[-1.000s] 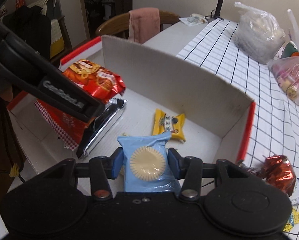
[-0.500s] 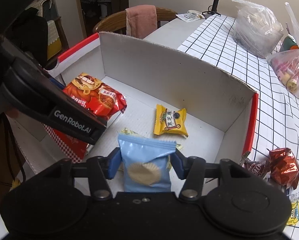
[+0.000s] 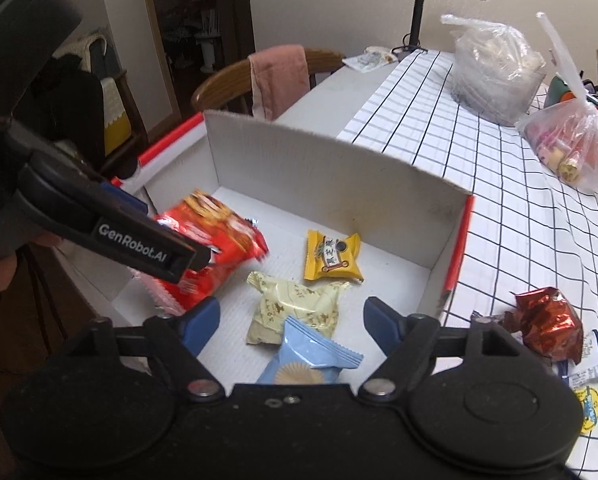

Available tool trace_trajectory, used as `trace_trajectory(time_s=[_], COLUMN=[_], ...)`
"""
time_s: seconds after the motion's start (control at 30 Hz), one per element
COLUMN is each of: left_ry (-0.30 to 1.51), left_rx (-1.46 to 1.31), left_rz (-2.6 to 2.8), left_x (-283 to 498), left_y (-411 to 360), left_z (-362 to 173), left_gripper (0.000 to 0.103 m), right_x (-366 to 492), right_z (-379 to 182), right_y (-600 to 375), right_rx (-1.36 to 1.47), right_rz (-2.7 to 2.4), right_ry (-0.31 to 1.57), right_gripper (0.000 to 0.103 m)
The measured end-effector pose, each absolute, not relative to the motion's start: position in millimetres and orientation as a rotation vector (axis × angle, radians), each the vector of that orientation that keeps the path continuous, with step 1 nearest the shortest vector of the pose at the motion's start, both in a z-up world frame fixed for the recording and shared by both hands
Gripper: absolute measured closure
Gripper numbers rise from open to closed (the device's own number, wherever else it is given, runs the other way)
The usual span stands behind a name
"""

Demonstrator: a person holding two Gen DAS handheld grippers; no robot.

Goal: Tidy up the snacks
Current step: 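Open both tools to release the chip bag and cookie packet into the box, then move both tools back over the remaining snacks on the table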

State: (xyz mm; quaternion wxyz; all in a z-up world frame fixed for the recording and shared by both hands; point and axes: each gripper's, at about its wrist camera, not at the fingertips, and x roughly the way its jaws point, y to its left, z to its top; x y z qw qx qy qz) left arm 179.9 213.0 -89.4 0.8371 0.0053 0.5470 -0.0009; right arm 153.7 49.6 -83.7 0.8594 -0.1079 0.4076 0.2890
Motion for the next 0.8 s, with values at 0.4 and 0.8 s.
trace_trajectory(time_s=[0.4, 0.8], left_ry=[1.044, 0.916], left_rx=[0.005, 0.006], left_rz=[-0.073, -0.195], left_x=[147.2, 120.0], left_y=[183.1, 115.9], left_z=[-49.5, -14.9], left_gripper=[0.030, 0.022], right_x=[131.6, 117.3], right_z=[-44.1, -21.4], right_y=[4.5, -78.4], right_rx=[-0.145, -0.090], right_rz=[0.630, 0.620], right_ry=[0.771, 0.711], right_gripper=[0.017, 0.005])
